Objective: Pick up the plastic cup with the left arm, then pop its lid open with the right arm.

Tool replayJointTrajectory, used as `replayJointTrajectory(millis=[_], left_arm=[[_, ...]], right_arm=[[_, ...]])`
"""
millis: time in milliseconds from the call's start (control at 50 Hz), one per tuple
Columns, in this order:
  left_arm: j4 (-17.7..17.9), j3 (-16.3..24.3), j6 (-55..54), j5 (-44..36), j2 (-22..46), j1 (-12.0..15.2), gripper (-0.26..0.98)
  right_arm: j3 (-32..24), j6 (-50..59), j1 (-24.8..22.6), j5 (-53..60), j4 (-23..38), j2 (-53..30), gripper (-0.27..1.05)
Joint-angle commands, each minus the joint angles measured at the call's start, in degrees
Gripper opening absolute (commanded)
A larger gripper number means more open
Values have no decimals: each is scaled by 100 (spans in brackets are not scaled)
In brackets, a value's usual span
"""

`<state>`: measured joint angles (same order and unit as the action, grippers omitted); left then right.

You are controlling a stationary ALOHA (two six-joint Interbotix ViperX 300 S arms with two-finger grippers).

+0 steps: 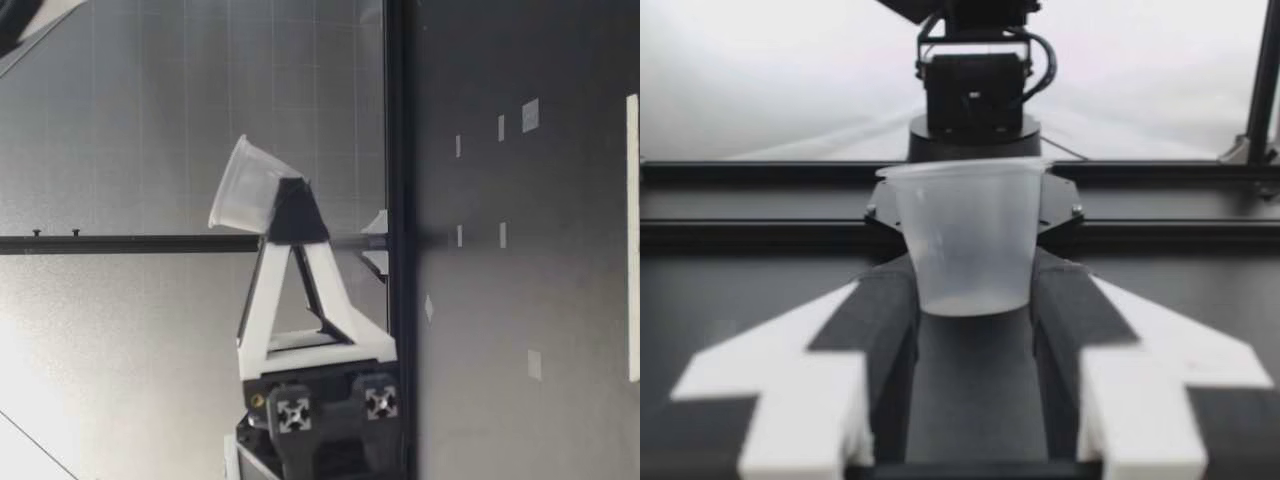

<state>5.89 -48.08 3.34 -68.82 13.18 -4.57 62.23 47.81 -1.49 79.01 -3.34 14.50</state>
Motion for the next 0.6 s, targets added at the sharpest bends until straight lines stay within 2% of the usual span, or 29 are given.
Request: replayJointTrajectory(millis=[0,180,240,320,580], left_arm=[[-9,88,-26,-18,-158,-9,11],[-9,62,-53,-9,-308,-18,11],[-9,62,-53,-9,-308,-18,11],[-9,88,-53,-9,-290,-18,11],[-9,97,-70,0,-290,-9,11]], right_arm=[[18,-914,114,-492,176,255,73],[44,-3797,114,-2646,308,791,73],[62,-4368,105,-3164,308,932,73],[114,-4658,105,-3507,299,1046,73],[220,-4623,105,-3507,299,1011,73]])
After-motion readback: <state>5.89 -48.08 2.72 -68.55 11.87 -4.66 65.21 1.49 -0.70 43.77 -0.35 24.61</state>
